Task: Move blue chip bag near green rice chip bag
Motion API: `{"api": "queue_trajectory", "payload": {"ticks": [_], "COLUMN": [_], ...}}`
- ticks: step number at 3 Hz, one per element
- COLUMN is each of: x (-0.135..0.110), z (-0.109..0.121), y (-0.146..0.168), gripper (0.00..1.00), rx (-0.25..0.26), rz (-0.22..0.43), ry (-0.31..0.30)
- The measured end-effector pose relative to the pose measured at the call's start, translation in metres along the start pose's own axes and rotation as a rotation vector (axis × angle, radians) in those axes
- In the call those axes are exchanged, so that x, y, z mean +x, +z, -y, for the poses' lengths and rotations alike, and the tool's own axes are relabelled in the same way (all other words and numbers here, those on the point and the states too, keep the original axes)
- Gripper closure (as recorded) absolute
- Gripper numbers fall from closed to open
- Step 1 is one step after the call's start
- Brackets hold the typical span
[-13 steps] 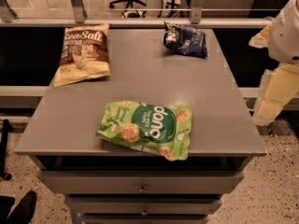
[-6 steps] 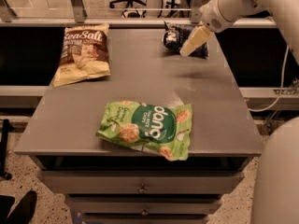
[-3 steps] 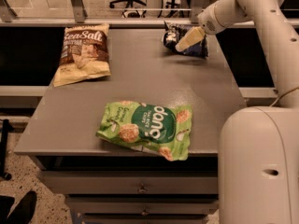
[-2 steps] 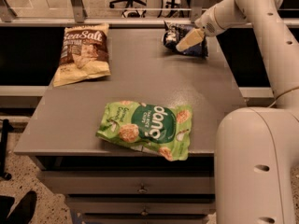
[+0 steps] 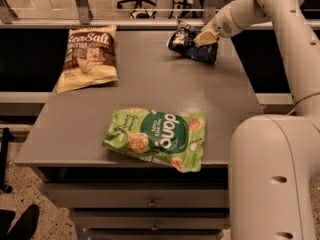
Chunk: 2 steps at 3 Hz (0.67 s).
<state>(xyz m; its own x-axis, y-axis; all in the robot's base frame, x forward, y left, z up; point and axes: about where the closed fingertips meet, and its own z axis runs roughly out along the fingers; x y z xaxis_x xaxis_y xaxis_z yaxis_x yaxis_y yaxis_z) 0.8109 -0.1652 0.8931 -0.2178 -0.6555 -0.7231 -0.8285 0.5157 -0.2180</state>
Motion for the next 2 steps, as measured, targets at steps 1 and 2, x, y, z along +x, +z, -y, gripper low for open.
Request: {"api": "queue_trajectory", "payload": {"ticks": [1,2], "x": [-0.015,-0.036], "z": [-0.026,-0.074], "y": [-0.014,-0.031], "gripper": [1.0,1.0], "rx": [-0.08,-0.223], "rz": [0.002,0.032], "ry": [-0.043,-0.1]}}
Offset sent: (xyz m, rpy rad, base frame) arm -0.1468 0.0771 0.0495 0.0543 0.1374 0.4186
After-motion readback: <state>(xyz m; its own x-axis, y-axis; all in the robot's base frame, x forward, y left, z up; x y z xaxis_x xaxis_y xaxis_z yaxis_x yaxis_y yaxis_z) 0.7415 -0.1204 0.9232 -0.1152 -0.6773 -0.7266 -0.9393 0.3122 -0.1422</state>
